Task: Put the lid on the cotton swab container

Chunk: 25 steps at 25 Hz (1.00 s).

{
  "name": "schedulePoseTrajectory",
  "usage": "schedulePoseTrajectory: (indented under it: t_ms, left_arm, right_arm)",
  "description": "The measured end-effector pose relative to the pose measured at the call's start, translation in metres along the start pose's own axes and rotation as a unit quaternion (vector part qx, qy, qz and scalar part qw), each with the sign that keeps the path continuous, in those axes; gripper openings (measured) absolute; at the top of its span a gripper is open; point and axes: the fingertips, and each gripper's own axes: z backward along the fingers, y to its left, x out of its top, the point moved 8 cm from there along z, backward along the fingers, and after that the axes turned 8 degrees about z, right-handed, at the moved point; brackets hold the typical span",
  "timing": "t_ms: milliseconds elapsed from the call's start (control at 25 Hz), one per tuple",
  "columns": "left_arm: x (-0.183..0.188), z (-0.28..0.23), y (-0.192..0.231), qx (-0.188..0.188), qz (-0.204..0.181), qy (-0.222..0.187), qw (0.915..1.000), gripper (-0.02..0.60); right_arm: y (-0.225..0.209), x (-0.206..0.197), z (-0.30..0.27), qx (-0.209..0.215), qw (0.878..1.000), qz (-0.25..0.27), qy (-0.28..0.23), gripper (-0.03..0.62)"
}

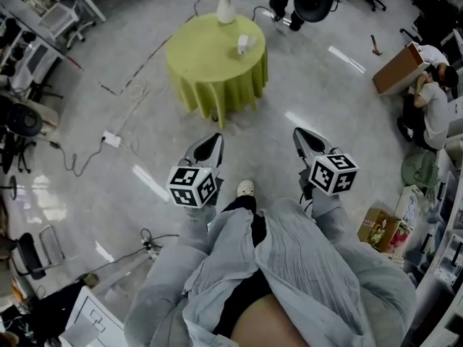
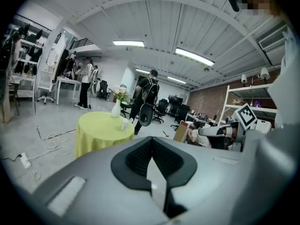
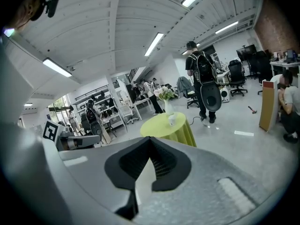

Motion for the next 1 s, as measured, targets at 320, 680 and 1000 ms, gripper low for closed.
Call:
schedulePoseTrajectory:
  t_ms: [320,680,1000]
  left_arm:
    - [0.029,-0.025,0.034,-0.008,-0.015,-0.008,0.9998,0.015]
    - [0.032,-0.032,0.051,0.001,-0.004,0.001,1.0,0.015]
    - [0.032,-0.043,0.068,0.018,0.007,0.008,0.9998,0.015]
  right_arm:
    - [-0.006,0.016,-0.042,-0.015,1.0,0.0,-0.018,0.002]
    - [-0.011,0.021,-0.054,-0.028,1.0,-0.008,-0.005,0.002]
    - [-0.014,0.021,-0.078,-0.011,1.0,-0.003,0.014,0.002]
